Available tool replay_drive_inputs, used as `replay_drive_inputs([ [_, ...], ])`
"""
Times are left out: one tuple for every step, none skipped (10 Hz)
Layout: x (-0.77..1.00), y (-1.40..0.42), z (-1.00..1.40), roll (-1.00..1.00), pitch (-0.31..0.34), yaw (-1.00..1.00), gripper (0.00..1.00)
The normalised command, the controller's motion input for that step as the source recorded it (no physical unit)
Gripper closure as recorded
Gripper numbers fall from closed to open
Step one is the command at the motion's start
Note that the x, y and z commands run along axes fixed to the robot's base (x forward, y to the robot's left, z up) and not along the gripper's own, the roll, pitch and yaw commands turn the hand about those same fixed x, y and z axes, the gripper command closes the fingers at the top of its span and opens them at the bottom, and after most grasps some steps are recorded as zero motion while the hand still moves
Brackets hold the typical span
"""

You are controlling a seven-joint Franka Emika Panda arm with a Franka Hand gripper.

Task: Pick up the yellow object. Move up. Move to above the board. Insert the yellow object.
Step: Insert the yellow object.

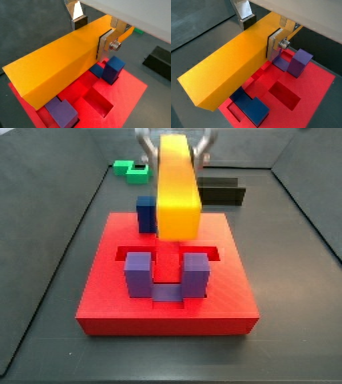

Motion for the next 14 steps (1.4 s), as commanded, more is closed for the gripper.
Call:
replay_drive_inputs([
  [0.01, 0.0, -0.27, 0.0, 0.0, 0.0, 1.0],
  [0.02, 0.0, -0.27, 0.03, 0.0, 0.0, 1.0],
  [0.0, 0.0, -0.39, 0.06, 0.0, 0.0, 1.0],
  [0.02, 0.0, -0.4, 0.04, 0.0, 0.0, 1.0],
  [0.04, 0.0, -0.39, 0.03, 0.0, 0.0, 1.0],
  [0.05, 0.0, -0.37, 0.02, 0.0, 0.0, 1.0],
  [0.0, 0.0, -0.3, 0.04, 0.0, 0.0, 1.0],
  [0.0, 0.0, -0.08, 0.01, 0.0, 0.0, 1.0],
  [-0.01, 0.0, 0.04, 0.0, 0.0, 0.0, 1.0],
  [0.0, -0.02, 0.0, 0.0, 0.0, 0.0, 1.0],
  [-0.04, -0.02, 0.0, 0.01, 0.0, 0.0, 1.0],
  [-0.1, 0.0, 0.0, 0.01, 0.0, -0.01, 1.0],
  [-0.19, 0.0, 0.03, 0.01, 0.0, -0.03, 1.0],
  [-0.24, 0.0, 0.01, 0.02, 0.0, -0.06, 1.0],
])
